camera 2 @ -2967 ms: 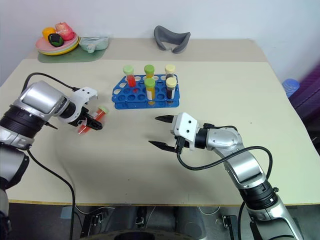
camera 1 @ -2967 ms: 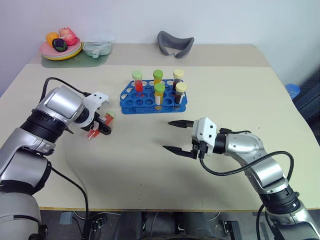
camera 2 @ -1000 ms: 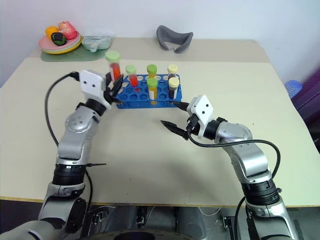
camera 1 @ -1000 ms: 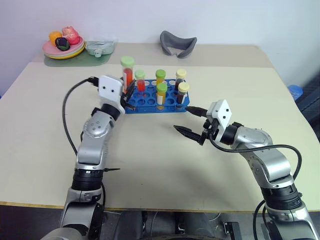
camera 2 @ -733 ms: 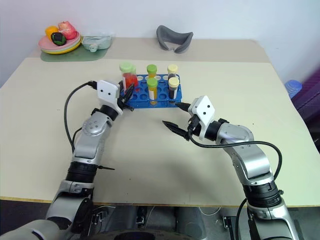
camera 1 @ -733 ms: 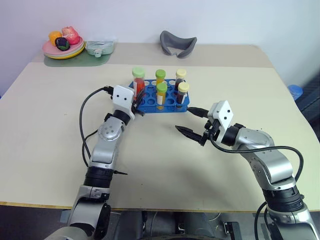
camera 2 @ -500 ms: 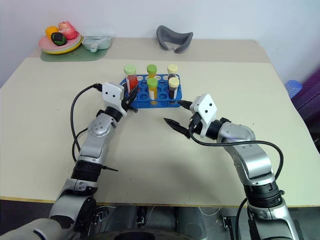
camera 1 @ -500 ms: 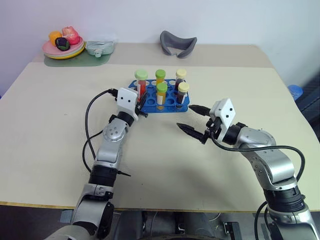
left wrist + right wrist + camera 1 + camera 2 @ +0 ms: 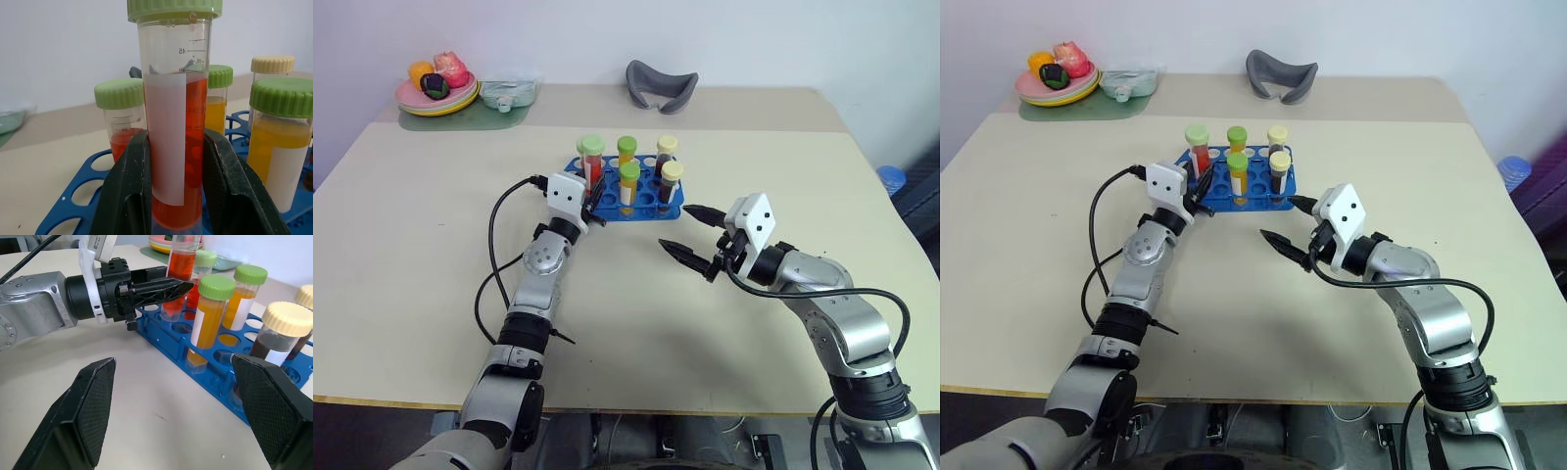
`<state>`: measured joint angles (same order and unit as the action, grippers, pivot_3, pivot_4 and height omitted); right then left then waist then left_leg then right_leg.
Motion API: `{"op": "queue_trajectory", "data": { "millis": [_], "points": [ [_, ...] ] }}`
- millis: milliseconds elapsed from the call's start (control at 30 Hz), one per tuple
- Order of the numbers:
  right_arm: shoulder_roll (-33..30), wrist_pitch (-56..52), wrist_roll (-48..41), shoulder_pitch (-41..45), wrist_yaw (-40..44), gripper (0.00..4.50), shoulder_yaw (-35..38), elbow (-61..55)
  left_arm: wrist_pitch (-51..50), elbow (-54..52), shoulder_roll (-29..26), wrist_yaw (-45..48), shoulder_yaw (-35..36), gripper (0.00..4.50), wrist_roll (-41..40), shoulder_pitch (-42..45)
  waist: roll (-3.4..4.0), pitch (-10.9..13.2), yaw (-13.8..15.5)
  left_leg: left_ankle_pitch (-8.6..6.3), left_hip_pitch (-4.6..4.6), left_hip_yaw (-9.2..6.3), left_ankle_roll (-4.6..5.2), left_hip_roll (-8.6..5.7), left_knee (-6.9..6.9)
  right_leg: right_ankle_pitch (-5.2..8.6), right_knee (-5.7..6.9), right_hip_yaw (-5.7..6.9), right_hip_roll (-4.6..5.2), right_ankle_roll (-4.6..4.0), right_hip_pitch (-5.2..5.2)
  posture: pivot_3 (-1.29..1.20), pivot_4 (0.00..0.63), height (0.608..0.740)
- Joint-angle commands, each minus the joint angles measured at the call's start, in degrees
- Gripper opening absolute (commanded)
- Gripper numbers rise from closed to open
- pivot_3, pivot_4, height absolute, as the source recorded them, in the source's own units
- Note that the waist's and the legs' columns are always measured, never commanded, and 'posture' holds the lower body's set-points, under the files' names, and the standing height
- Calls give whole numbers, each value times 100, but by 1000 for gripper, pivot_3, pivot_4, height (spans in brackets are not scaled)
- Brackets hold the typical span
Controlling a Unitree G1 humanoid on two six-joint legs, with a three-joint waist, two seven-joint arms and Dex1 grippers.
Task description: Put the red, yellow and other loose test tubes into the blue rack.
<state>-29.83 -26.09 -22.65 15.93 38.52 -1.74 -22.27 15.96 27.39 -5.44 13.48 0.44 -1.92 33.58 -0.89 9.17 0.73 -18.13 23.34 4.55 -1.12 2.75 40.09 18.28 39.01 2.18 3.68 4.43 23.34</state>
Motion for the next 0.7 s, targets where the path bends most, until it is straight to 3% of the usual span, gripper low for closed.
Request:
{"op": "queue_trajectory", "data": {
  "millis": [33, 400, 700],
  "points": [
    [-21, 7, -64, -11, -39, 3823, 134, -259, 178, -28, -13, -50, 17, 774, 23, 22, 0, 0, 2, 0, 0, 0, 0, 0, 0, 0, 0, 0, 0, 0, 0, 0, 150, 735],
    [-51, 53, -51, 37, 17, 3823, 102, -172, 90, -544, -67, -19, 34, 774, -34, -418, 0, 0, -1, 0, -1, 0, 0, 2, 0, 0, 0, 0, 1, 0, 0, 0, 150, 735],
    [-23, 84, -21, 117, 49, 3823, 66, -93, 176, -351, -12, -131, 41, 774, 16, -355, 0, 0, 1, 0, -1, -1, 0, 2, 0, 0, 0, 0, 0, 0, -2, 0, 150, 735]
  ]
}}
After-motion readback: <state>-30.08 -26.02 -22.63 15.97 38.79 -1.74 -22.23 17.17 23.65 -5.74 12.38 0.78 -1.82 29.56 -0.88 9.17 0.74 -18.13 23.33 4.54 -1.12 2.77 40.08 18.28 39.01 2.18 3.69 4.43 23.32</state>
